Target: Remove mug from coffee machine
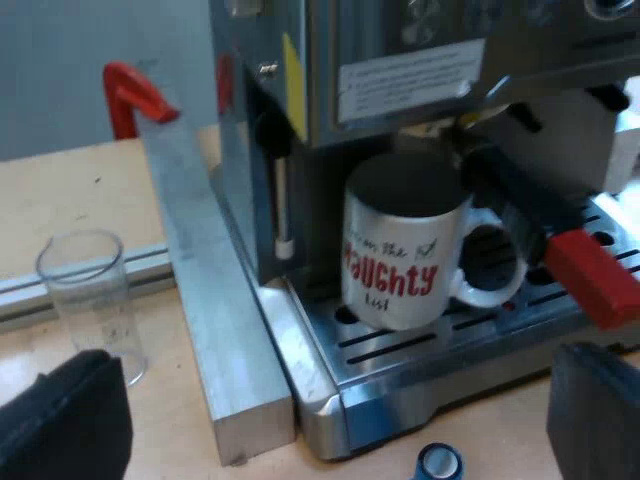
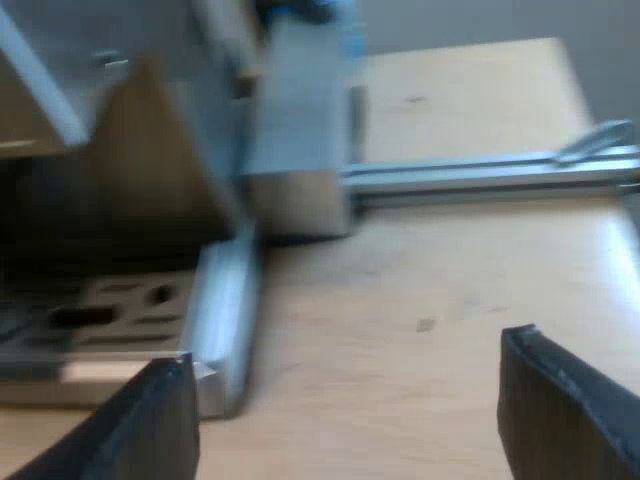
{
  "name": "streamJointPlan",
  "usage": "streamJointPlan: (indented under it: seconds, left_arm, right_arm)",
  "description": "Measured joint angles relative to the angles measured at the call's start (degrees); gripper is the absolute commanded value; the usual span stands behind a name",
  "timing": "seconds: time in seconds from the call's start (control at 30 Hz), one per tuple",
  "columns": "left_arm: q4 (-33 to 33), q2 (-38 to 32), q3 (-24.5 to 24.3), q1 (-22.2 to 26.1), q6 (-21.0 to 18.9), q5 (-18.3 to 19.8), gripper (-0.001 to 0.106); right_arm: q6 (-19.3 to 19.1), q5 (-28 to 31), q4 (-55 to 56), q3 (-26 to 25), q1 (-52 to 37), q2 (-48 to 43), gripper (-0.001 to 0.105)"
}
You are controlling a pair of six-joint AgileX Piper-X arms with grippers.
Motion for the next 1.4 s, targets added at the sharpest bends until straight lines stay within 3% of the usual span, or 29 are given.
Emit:
streamJointPlan:
  seconds: [0.17,0.43,0.6,0.77,0.97,1.4]
  left_arm:
    - [-4.8,4.4,-0.2,-5.1,0.0,4.8,0.086]
    - [-12.8,7.3,4.1,-9.3,0.0,11.4,0.086]
    - [-16.0,7.4,8.4,-9.5,0.0,11.6,0.086]
    - [-21.5,7.4,13.2,-9.5,0.0,11.6,0.086]
    - [-23.1,7.5,17.1,-9.5,0.0,11.6,0.086]
    - [-24.3,7.5,18.1,-9.5,0.0,11.7,0.086]
  right_arm:
    - [-1.8,-5.6,-0.1,-1.9,5.2,6.7,0.065]
    - [-2.8,-7.0,-2.3,-2.0,12.8,11.1,0.065]
    - [-3.0,-7.2,-5.7,-1.6,19.1,14.1,0.065]
    - [-3.0,-6.9,-13.6,1.7,26.5,16.9,0.065]
    - [-3.0,-5.5,-20.2,5.6,31.7,18.8,0.065]
    - [-2.9,-3.7,-34.2,13.7,33.2,23.6,0.065]
